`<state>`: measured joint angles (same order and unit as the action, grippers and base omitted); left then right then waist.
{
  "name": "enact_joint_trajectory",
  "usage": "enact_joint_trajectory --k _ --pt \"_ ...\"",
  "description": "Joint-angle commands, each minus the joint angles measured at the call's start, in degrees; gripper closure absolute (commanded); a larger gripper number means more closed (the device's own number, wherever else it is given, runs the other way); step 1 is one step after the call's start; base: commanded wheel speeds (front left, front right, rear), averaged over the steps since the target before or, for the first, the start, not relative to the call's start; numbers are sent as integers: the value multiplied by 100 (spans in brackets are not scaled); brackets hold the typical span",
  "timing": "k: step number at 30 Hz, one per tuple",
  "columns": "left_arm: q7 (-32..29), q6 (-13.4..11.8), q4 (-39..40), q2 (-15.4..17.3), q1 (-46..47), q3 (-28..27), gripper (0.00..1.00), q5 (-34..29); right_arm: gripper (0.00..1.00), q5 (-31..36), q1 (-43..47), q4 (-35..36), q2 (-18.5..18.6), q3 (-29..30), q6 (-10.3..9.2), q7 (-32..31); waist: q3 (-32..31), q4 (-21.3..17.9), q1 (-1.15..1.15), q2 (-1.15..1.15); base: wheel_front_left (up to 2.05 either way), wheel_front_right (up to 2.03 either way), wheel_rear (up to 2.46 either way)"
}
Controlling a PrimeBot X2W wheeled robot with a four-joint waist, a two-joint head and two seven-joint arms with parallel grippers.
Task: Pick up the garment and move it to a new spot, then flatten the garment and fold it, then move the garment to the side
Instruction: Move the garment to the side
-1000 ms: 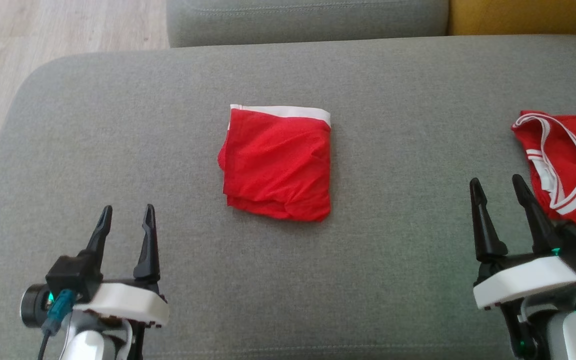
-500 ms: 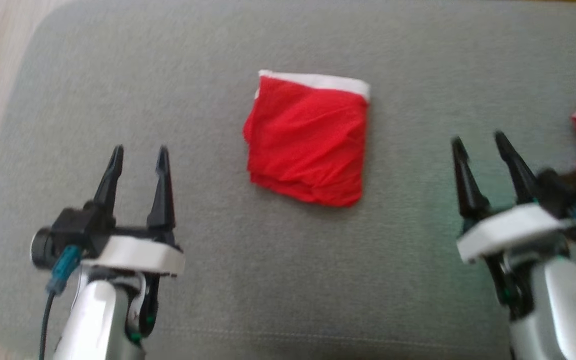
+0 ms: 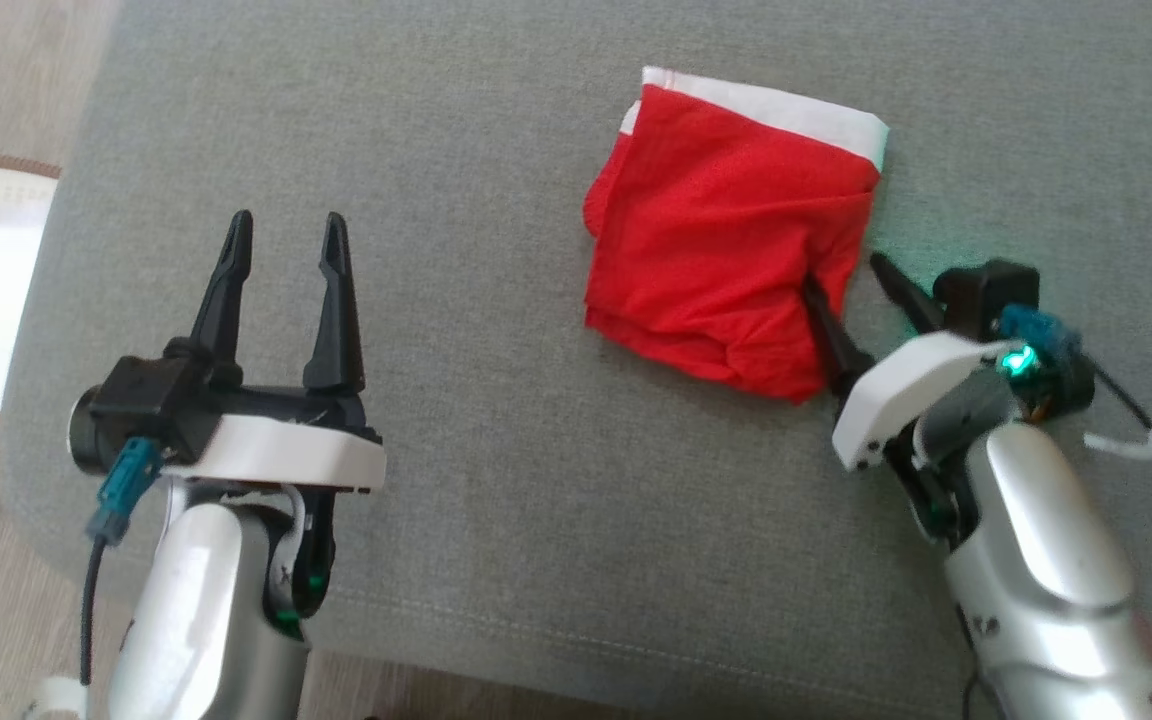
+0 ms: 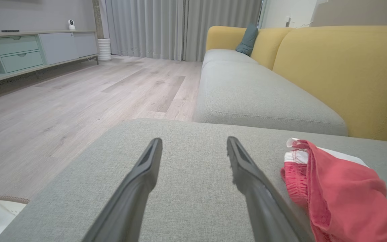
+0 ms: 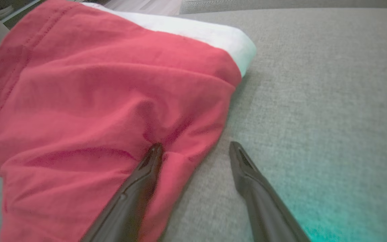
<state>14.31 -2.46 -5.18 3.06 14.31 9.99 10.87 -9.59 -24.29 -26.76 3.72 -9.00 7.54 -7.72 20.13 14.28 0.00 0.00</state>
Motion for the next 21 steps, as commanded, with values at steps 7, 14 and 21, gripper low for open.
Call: enact_joint_trajectory --k 7,14,21 --pt "68 37 264 8 150 -212 0 -61 100 -44 -288 -484 -82 -77 -5 -456 -17 16 0 0 0 0 0" --pt "68 72 277 -3 73 -261 0 -173 100 -63 -268 -411 -83 -280 -5 -533 -128 -208 0 0 0 0 0" --pt "68 152 326 67 -63 -341 0 -350 100 181 136 102 -28 -529 -5 -490 -313 -848 0 0 0 0 0"
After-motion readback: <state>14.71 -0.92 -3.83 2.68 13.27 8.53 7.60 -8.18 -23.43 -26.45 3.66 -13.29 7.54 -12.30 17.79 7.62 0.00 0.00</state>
